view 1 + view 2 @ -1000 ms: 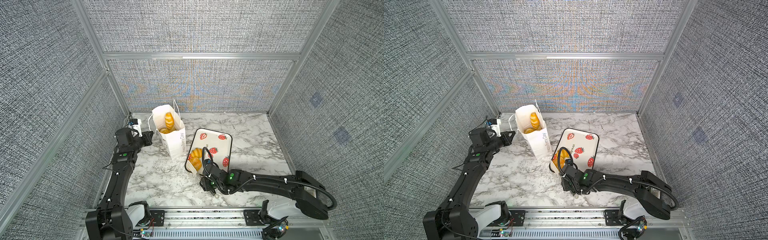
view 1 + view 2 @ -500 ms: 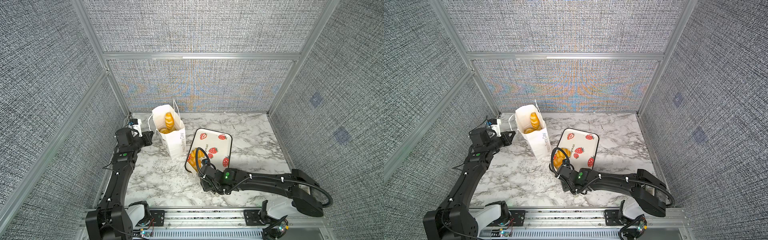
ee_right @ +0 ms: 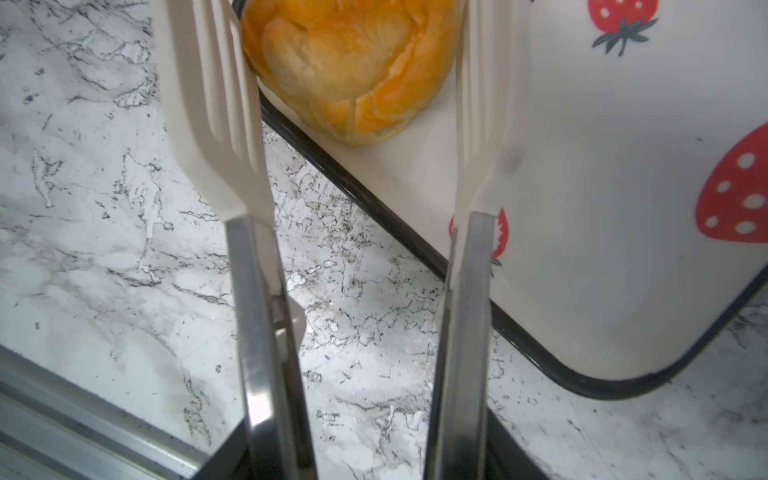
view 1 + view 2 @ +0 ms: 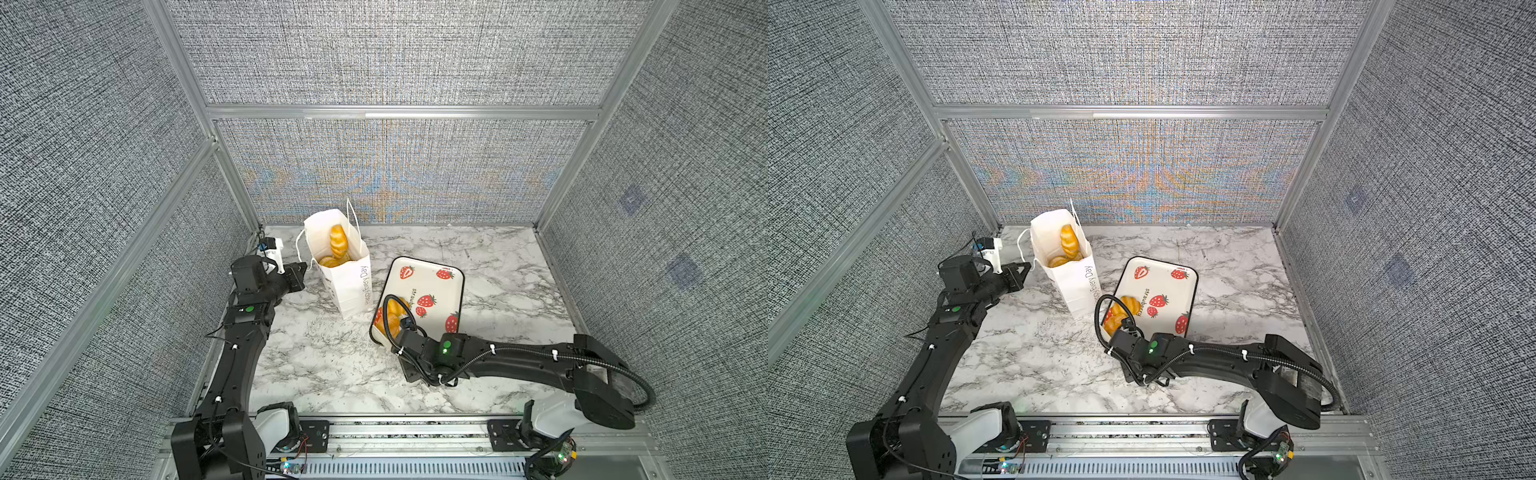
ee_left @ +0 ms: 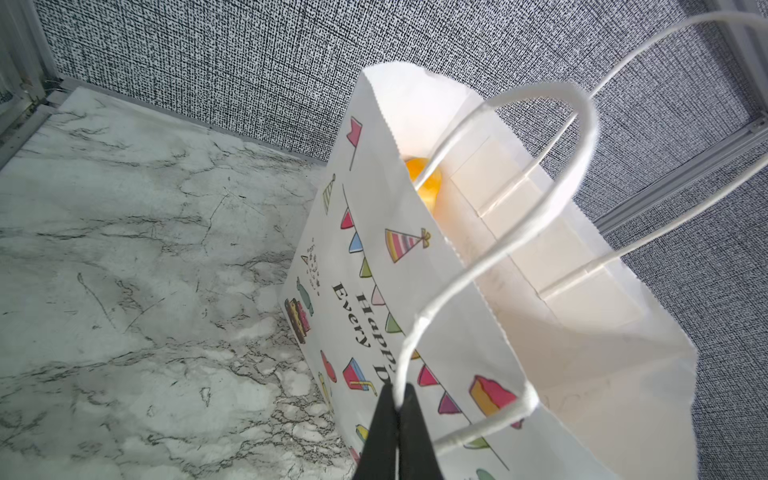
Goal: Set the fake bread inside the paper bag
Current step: 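Squeeze the tongs shut on the glazed bun and lift it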
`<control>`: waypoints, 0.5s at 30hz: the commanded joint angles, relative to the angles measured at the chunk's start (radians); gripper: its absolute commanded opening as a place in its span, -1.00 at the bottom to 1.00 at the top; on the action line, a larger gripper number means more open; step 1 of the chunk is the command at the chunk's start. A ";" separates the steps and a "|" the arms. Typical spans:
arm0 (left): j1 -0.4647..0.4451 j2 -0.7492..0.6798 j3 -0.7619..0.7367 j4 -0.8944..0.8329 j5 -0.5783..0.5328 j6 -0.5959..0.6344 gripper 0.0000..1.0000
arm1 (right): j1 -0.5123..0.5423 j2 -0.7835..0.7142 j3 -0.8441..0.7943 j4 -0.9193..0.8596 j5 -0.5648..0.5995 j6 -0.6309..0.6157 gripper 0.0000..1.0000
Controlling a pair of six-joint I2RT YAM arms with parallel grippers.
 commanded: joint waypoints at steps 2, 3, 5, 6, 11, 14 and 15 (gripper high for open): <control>0.000 0.003 -0.002 0.012 0.006 0.000 -1.00 | 0.001 -0.005 0.011 -0.039 0.043 0.003 0.09; 0.001 0.003 -0.003 0.014 0.006 0.001 -1.00 | 0.001 -0.008 0.012 -0.044 0.049 0.004 0.05; 0.000 0.003 -0.002 0.013 0.006 0.001 -1.00 | 0.001 -0.016 0.013 -0.051 0.057 0.003 -0.02; 0.000 0.003 -0.003 0.013 0.006 0.001 -1.00 | 0.001 -0.020 0.011 -0.052 0.062 0.001 -0.06; 0.000 0.004 -0.002 0.015 0.006 -0.002 -1.00 | 0.001 -0.041 0.006 -0.063 0.081 0.001 -0.20; 0.000 0.006 -0.003 0.014 0.007 -0.002 -1.00 | 0.001 -0.069 -0.002 -0.065 0.100 0.004 -0.25; 0.000 0.007 -0.002 0.015 0.007 -0.002 -1.00 | 0.001 -0.078 -0.005 -0.065 0.106 0.005 -0.26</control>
